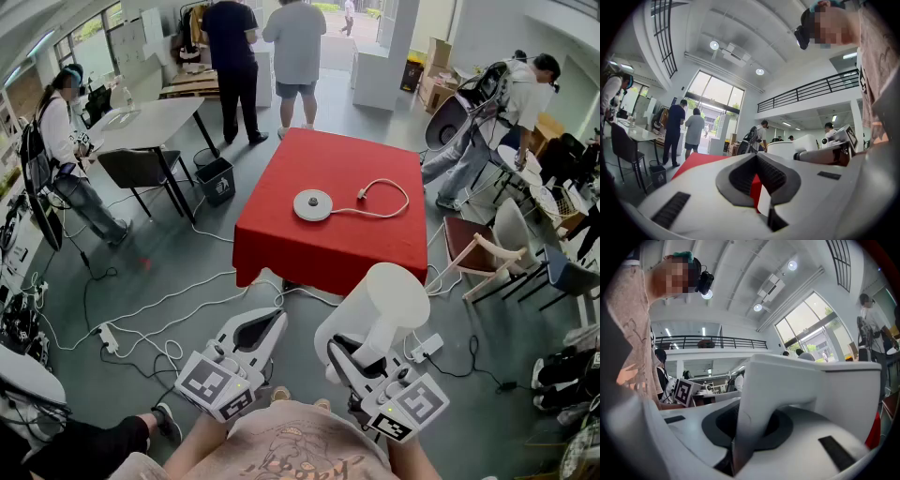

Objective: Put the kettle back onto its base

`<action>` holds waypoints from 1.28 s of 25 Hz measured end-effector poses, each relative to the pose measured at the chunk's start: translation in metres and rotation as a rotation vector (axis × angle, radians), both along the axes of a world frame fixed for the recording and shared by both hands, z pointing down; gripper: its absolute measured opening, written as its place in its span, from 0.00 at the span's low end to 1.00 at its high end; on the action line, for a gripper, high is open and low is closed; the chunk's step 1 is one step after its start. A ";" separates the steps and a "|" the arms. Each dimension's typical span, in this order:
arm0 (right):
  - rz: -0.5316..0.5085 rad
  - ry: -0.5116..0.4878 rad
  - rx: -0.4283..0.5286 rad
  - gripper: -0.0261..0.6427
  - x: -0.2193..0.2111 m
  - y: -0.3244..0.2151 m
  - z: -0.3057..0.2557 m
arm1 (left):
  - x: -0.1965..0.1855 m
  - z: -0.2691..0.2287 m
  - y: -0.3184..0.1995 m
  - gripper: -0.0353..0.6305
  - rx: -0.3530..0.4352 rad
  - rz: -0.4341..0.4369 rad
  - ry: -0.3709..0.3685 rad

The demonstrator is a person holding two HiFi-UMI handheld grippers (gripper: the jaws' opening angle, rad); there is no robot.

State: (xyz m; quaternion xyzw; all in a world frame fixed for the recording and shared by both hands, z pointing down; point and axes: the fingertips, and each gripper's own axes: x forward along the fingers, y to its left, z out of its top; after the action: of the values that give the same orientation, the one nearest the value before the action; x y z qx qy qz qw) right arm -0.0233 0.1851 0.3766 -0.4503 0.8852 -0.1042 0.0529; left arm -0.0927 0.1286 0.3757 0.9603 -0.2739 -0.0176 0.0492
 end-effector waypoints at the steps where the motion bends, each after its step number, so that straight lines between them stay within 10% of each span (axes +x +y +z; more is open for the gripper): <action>1: -0.001 -0.002 -0.001 0.12 0.000 -0.001 0.001 | 0.000 0.001 -0.001 0.03 0.001 0.001 0.000; 32: 0.101 0.006 -0.008 0.12 -0.027 -0.033 0.004 | -0.036 0.027 -0.033 0.03 -0.037 0.112 0.000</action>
State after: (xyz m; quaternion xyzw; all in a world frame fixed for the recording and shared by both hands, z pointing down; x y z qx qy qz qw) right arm -0.0500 0.1517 0.3802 -0.4950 0.8610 -0.1038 0.0535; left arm -0.1289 0.0959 0.4027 0.9731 -0.2201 -0.0096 0.0677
